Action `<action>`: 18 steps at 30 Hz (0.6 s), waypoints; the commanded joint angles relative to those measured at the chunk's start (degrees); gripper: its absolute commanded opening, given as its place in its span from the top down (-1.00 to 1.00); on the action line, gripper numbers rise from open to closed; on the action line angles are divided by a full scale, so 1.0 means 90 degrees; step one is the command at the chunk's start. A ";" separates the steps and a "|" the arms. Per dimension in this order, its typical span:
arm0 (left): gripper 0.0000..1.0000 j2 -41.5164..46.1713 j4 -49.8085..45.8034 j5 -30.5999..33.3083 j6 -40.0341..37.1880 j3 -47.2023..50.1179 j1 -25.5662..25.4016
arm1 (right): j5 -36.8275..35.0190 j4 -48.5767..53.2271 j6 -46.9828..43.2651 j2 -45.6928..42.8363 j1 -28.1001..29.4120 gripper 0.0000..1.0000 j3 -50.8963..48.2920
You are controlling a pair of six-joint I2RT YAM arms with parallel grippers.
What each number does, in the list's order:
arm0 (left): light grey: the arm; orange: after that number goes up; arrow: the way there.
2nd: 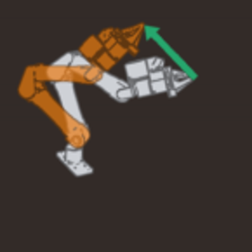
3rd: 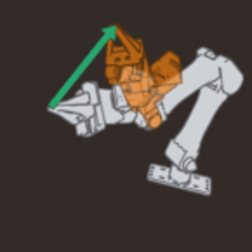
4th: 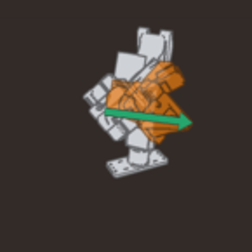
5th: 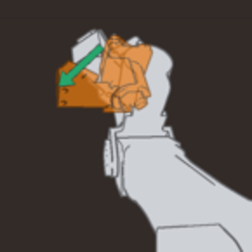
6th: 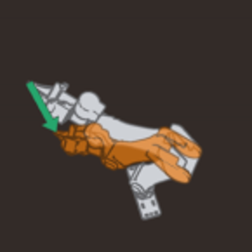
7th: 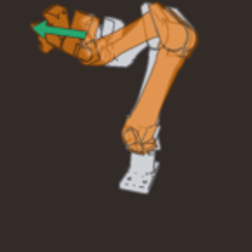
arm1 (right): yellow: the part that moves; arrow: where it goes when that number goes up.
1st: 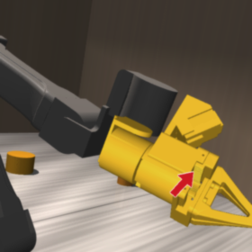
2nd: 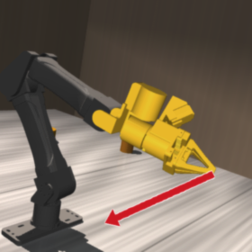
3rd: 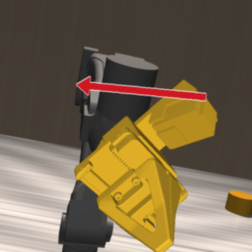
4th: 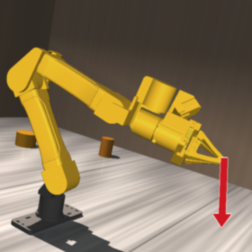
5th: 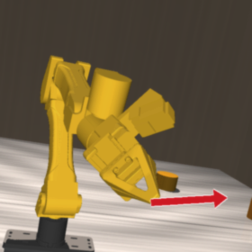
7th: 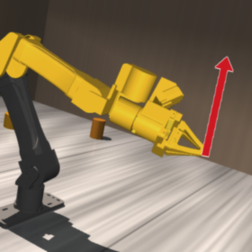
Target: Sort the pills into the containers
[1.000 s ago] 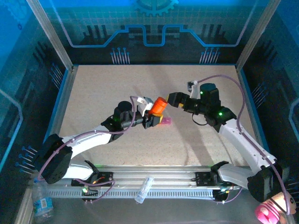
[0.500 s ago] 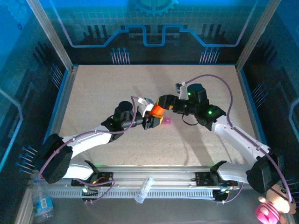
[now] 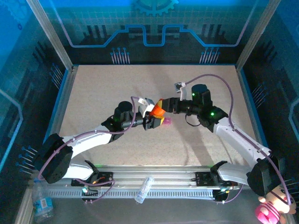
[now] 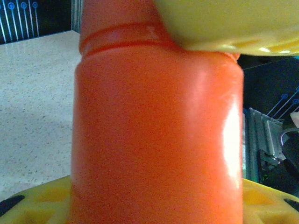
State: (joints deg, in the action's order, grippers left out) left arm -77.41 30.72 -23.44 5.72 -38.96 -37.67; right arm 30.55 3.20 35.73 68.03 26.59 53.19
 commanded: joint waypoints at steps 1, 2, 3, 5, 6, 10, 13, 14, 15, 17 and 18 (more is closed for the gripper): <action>1.00 0.0007 0.0248 -0.0177 0.0181 -0.0016 0.0037 | 0.1422 -0.0225 -0.1138 0.0021 -0.0395 -0.17 -0.0197; 1.00 -0.0002 0.0248 -0.0177 0.0185 -0.0017 0.0036 | 0.1501 -0.0228 -0.1027 0.0024 -0.0473 -0.24 -0.0197; 1.00 -0.0007 0.0246 -0.0166 0.0178 -0.0017 0.0041 | 0.1413 -0.0255 -0.0846 -0.0052 -0.0528 -0.35 -0.0228; 1.00 -0.0031 0.0238 -0.0164 0.0174 -0.0010 0.0038 | 0.1045 -0.0289 -0.0476 -0.0312 -0.0565 -0.66 -0.0275; 1.00 -0.0032 0.0222 -0.0153 0.0158 -0.0007 0.0038 | 0.0805 -0.0167 -0.0288 -0.0459 -0.0588 -0.74 -0.0275; 1.00 -0.0031 0.0076 -0.0085 0.0023 -0.0005 0.0038 | -0.0405 0.0407 0.0755 -0.0879 -0.0593 -0.83 -0.0207; 1.00 -0.0046 -0.0004 0.0014 -0.0072 -0.0011 0.0036 | -0.1401 0.0882 0.1731 -0.1025 -0.0571 -0.83 -0.0232; 1.00 -0.0066 -0.0014 0.0036 -0.0091 -0.0024 0.0039 | -0.1537 0.0877 0.1955 -0.1050 -0.0562 -0.83 -0.0262; 1.00 -0.0080 -0.0042 0.0041 -0.0109 -0.0051 0.0040 | -0.1715 0.0880 0.2159 -0.1071 -0.0521 -0.83 -0.0275; 1.00 -0.0119 -0.0113 0.0047 -0.0138 -0.0111 0.0036 | -0.1937 0.0729 0.2332 -0.1084 -0.0391 -0.83 -0.0275; 1.00 -0.0139 -0.0158 0.0046 -0.0165 -0.0137 0.0039 | -0.2061 0.0733 0.2358 -0.1062 -0.0308 -0.84 -0.0270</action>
State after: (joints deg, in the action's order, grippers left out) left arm -78.08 29.63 -23.64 5.85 -38.96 -37.54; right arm 18.63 8.40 50.76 58.74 22.26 50.98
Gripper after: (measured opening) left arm 0.523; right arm 0.918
